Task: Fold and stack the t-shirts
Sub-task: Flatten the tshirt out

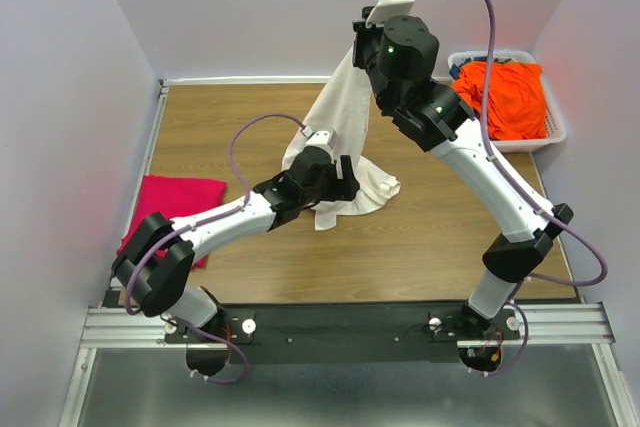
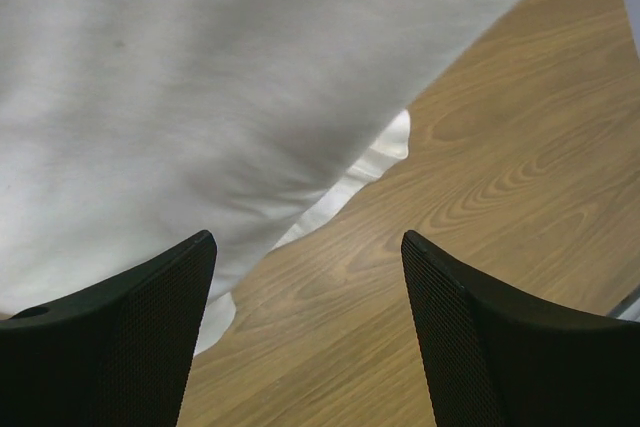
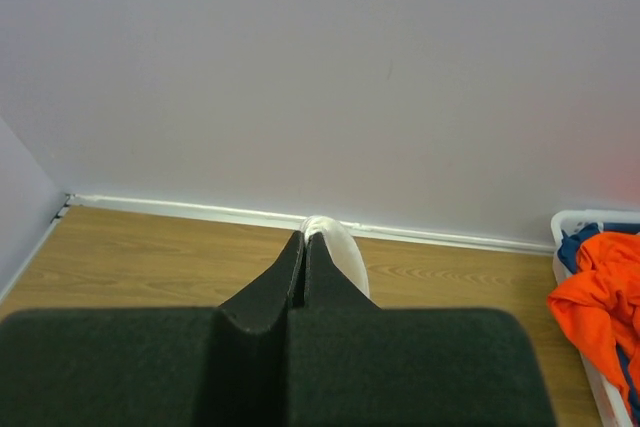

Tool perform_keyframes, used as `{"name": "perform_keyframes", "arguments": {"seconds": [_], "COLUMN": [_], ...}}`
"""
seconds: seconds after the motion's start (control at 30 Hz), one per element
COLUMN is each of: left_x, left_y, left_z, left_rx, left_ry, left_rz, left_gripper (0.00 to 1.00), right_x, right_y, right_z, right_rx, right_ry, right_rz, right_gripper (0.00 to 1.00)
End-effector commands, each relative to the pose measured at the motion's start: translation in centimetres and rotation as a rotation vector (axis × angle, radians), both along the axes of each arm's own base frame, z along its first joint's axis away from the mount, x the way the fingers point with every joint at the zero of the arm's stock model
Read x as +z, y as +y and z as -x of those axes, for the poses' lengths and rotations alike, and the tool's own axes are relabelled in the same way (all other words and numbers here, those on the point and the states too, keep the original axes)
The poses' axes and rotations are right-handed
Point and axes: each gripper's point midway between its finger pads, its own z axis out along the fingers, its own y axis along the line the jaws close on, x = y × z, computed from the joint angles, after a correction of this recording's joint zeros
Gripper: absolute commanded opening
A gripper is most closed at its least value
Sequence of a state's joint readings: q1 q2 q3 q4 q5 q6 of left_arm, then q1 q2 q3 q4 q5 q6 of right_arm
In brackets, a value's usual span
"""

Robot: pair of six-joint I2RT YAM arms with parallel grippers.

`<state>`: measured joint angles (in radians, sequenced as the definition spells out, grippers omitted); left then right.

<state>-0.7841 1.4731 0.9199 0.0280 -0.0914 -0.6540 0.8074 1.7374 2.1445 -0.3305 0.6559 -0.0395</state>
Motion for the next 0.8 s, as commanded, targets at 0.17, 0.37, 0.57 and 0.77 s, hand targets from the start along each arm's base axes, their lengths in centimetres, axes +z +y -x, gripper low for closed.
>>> {"name": "perform_keyframes", "arguments": {"seconds": [0.17, 0.37, 0.57, 0.77], "left_x": [3.8, 12.0, 19.0, 21.5], "left_y": [1.1, 3.4, 4.4, 5.8], "left_z": [-2.4, -3.1, -2.2, -1.5], "left_rx": [0.157, 0.265, 0.264, 0.273], "left_ry": [-0.111, -0.283, -0.462, -0.550], "left_rz": [-0.078, 0.023, 0.201, 0.250], "left_gripper": [0.83, 0.82, 0.87, 0.93], "right_x": [-0.3, -2.5, -5.5, -7.9], "right_y": [-0.7, -0.5, 1.9, 4.8], "right_z": [0.4, 1.6, 3.7, 6.1], "right_rx": [-0.006, 0.047, 0.218, 0.410], "right_ry": [0.008, 0.061, 0.160, 0.265], "right_rz": [-0.064, -0.096, -0.156, -0.186], "right_gripper": [0.01, 0.01, 0.00, 0.00]}}
